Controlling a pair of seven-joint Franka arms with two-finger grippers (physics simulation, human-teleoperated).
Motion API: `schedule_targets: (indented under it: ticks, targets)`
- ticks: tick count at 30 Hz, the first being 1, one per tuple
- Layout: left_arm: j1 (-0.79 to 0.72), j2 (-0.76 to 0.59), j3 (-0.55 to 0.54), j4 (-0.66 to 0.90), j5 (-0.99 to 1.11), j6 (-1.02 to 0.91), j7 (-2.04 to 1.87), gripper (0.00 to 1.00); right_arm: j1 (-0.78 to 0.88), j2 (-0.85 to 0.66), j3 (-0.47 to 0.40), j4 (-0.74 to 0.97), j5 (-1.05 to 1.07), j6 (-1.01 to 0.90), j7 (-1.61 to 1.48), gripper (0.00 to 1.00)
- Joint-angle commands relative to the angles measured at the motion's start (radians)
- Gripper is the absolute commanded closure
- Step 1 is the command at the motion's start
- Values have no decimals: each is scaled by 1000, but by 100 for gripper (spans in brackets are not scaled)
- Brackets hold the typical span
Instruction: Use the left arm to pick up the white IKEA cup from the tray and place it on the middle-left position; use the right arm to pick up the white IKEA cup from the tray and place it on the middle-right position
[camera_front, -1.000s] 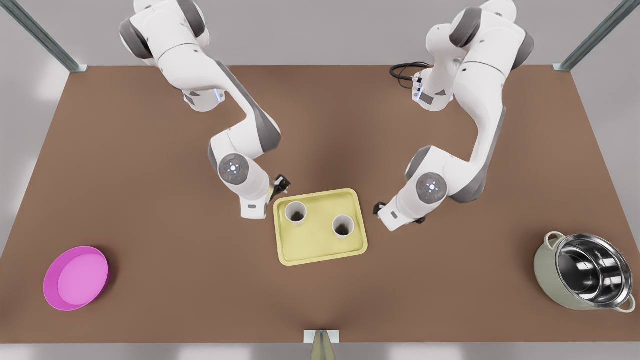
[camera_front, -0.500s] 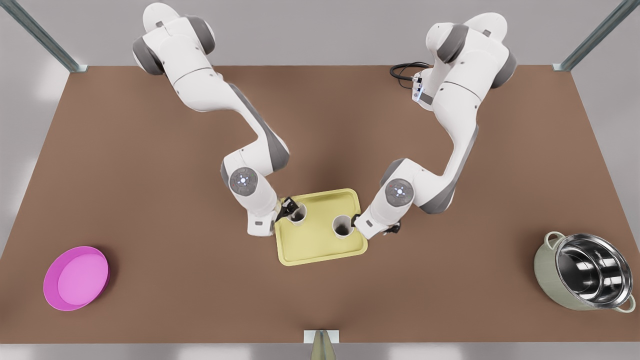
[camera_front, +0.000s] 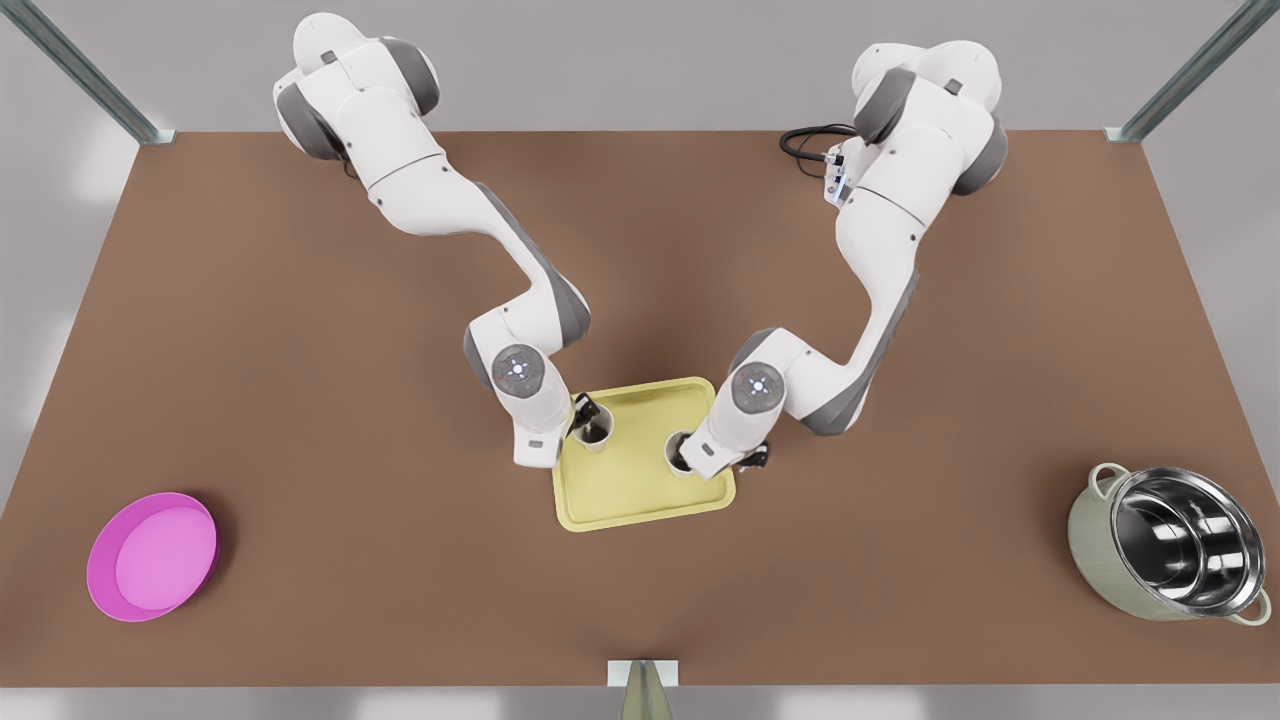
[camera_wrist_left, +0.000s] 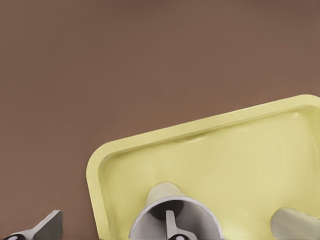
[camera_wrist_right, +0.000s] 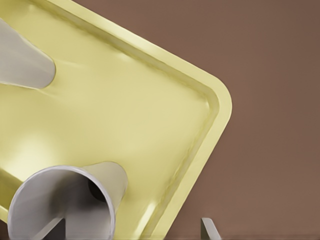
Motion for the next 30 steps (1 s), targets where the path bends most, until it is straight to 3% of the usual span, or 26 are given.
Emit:
schedule_targets:
  ticks: [1, 12, 13, 15, 25, 27, 28, 30]
  targets:
    - [-4, -1, 0, 1, 10, 29, -129, 0, 0, -2, 0, -4, 2, 2, 50, 0]
    - [-3, 65, 1, 31, 5, 52, -141, 0, 22, 6, 2, -2, -1, 3, 101, 0]
    - [-3, 65, 1, 35, 5, 52, -141, 3, 20, 10, 0, -1, -3, 5, 101, 0]
    - [-4, 68, 1, 35, 5, 52, -143, 25, 20, 23, 0, -1, -4, 29, 101, 0]
    - [-21, 77, -3, 40, 4, 93, -186, 39, 22, 58, 0, 1, -3, 34, 102, 0]
    - [-21, 77, -3, 44, -1, 92, -186, 42, 22, 63, 0, 2, 0, 34, 102, 9]
    - [-21, 77, -3, 49, -2, 92, -186, 50, 20, 63, 0, 2, 2, 34, 102, 15]
    - [-20, 77, -2, 50, -4, 92, -186, 57, 22, 63, 0, 2, 2, 34, 102, 40]
